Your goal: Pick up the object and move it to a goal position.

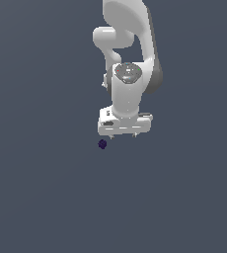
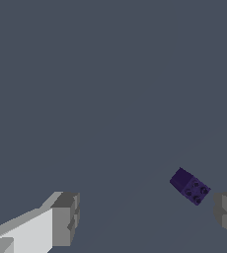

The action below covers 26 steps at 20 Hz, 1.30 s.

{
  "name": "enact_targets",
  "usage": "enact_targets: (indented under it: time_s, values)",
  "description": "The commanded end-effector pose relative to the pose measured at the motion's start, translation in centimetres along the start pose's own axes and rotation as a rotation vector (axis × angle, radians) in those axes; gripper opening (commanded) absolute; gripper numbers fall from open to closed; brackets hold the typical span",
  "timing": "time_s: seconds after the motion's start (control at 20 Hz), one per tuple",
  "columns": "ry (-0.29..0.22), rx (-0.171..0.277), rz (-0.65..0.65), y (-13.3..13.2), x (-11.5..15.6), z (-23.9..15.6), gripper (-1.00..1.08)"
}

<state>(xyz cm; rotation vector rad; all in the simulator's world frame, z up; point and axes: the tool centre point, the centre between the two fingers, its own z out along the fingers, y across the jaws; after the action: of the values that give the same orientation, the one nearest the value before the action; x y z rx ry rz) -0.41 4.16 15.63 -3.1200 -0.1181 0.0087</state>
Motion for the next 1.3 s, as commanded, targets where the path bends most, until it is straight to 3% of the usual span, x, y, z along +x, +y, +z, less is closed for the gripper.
enact_targets:
  time_s: [0.0, 0.75, 1.25]
  values:
    - [0.0, 0.0, 0.0, 0.0, 0.0, 0.0, 1.0]
    - [0.033, 0.0, 0.017, 2.2, 0.7, -1.3, 1.0]
    - [0.026, 0.001, 0.174, 4.0, -0.3, 1.3, 1.0]
